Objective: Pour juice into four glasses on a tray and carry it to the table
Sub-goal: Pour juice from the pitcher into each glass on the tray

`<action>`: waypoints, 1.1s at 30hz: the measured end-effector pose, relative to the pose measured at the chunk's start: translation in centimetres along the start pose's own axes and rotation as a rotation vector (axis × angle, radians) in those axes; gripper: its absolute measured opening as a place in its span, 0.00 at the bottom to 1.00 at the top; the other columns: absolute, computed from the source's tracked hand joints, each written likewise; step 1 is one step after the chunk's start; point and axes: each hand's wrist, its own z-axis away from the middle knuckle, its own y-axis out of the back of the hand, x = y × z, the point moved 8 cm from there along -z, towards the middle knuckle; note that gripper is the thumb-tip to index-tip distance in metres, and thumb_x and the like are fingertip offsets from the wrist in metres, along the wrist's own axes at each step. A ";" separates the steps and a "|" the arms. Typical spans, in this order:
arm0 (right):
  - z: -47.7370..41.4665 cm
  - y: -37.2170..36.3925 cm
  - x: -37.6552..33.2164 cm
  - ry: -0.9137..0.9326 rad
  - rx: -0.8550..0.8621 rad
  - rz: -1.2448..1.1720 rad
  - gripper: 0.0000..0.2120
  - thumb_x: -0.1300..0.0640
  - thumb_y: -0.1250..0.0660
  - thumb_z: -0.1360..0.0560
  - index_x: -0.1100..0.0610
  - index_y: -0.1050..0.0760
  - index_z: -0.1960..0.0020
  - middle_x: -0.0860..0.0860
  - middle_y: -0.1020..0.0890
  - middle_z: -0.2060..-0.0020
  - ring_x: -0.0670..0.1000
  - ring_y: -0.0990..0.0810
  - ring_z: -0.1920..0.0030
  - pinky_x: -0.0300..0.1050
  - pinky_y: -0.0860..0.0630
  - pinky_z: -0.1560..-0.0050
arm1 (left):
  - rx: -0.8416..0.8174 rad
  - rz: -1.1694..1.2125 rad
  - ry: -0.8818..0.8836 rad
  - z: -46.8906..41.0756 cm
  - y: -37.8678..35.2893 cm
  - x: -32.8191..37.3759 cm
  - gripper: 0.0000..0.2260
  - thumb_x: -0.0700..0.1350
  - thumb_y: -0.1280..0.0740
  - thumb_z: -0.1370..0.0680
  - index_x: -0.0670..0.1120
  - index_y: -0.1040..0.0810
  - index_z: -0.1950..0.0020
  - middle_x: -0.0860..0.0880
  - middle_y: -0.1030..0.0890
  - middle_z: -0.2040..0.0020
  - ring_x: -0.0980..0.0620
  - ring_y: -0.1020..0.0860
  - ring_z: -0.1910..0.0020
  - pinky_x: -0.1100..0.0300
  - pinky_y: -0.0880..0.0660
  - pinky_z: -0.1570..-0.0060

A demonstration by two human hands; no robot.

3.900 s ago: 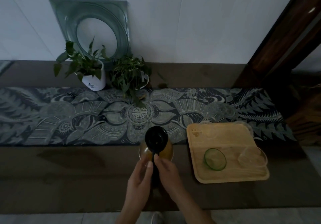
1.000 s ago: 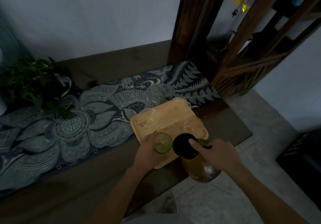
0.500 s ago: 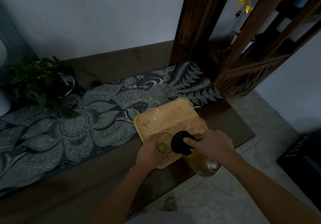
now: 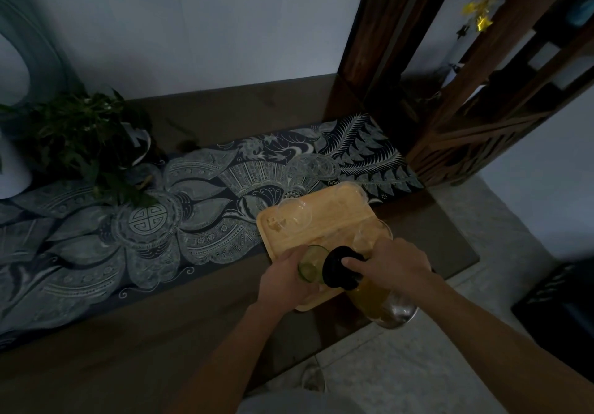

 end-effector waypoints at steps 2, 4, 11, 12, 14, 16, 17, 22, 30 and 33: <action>-0.1 0.2 -0.3 -0.003 -0.008 0.015 0.28 0.24 0.39 0.28 0.48 0.37 0.66 0.46 0.31 0.67 0.53 0.25 0.59 0.46 0.27 0.58 | -0.002 -0.001 0.004 -0.1 0.0 -0.1 0.42 0.57 0.21 0.33 0.55 0.36 0.22 0.53 0.30 0.26 0.49 0.28 0.30 0.50 0.27 0.34; -0.3 0.2 -0.5 -0.012 -0.009 0.030 0.29 0.24 0.38 0.29 0.49 0.36 0.67 0.47 0.29 0.67 0.53 0.24 0.60 0.46 0.26 0.59 | -0.006 -0.007 0.002 -0.1 -0.1 -0.1 0.43 0.58 0.21 0.34 0.55 0.35 0.23 0.53 0.29 0.26 0.49 0.28 0.30 0.49 0.27 0.35; -1.1 0.3 -1.4 -0.021 -0.015 0.112 0.32 0.23 0.40 0.29 0.53 0.25 0.51 0.48 0.26 0.60 0.54 0.22 0.54 0.46 0.28 0.58 | 0.000 -0.004 -0.011 -0.3 -0.1 -0.1 0.43 0.59 0.21 0.35 0.56 0.34 0.24 0.53 0.28 0.27 0.50 0.27 0.31 0.49 0.25 0.36; -1.1 0.4 -1.6 -0.016 -0.018 0.126 0.33 0.24 0.40 0.28 0.52 0.24 0.46 0.49 0.24 0.56 0.54 0.21 0.51 0.47 0.28 0.57 | -0.002 -0.004 -0.014 -0.3 -0.2 -0.1 0.43 0.59 0.21 0.35 0.56 0.34 0.24 0.53 0.28 0.28 0.50 0.27 0.31 0.49 0.25 0.36; -0.9 0.7 -2.1 0.002 -0.027 0.146 0.32 0.26 0.40 0.26 0.53 0.23 0.42 0.51 0.21 0.50 0.55 0.21 0.46 0.47 0.28 0.56 | -0.001 -0.004 -0.011 -0.2 -0.2 -0.1 0.43 0.60 0.21 0.36 0.55 0.34 0.24 0.53 0.27 0.28 0.49 0.26 0.32 0.49 0.25 0.36; -0.8 1.0 -2.7 0.013 -0.025 0.150 0.31 0.27 0.40 0.26 0.53 0.23 0.40 0.52 0.20 0.45 0.55 0.21 0.44 0.47 0.29 0.55 | 0.009 -0.002 -0.004 -0.1 -0.1 -0.3 0.43 0.60 0.21 0.36 0.55 0.33 0.24 0.53 0.27 0.28 0.49 0.26 0.32 0.49 0.24 0.37; -0.8 1.1 -2.9 0.014 -0.018 0.146 0.31 0.27 0.39 0.25 0.53 0.23 0.40 0.52 0.20 0.44 0.55 0.21 0.44 0.47 0.29 0.54 | 0.011 0.000 -0.004 -0.1 -0.1 -0.3 0.43 0.60 0.21 0.36 0.55 0.33 0.24 0.53 0.27 0.28 0.49 0.25 0.33 0.48 0.24 0.37; -0.8 1.4 -3.7 0.028 -0.026 0.147 0.30 0.29 0.38 0.25 0.53 0.23 0.38 0.52 0.21 0.40 0.56 0.22 0.41 0.47 0.32 0.54 | 0.002 0.014 0.007 0.0 -0.2 -0.3 0.43 0.61 0.21 0.37 0.55 0.32 0.25 0.54 0.27 0.28 0.49 0.25 0.33 0.47 0.24 0.38; -0.8 1.9 -4.7 0.038 -0.057 0.215 0.28 0.31 0.39 0.23 0.54 0.23 0.41 0.53 0.22 0.39 0.56 0.23 0.41 0.47 0.33 0.53 | -0.008 0.040 0.011 0.0 -0.1 -0.2 0.42 0.61 0.22 0.37 0.57 0.33 0.25 0.54 0.27 0.28 0.48 0.25 0.33 0.47 0.24 0.38; -0.9 2.0 -4.8 0.033 -0.059 0.213 0.28 0.30 0.38 0.24 0.54 0.23 0.41 0.53 0.22 0.40 0.56 0.23 0.42 0.48 0.32 0.54 | -0.012 0.025 0.003 0.0 0.0 -0.2 0.42 0.60 0.22 0.35 0.56 0.34 0.24 0.53 0.28 0.26 0.47 0.26 0.32 0.47 0.25 0.37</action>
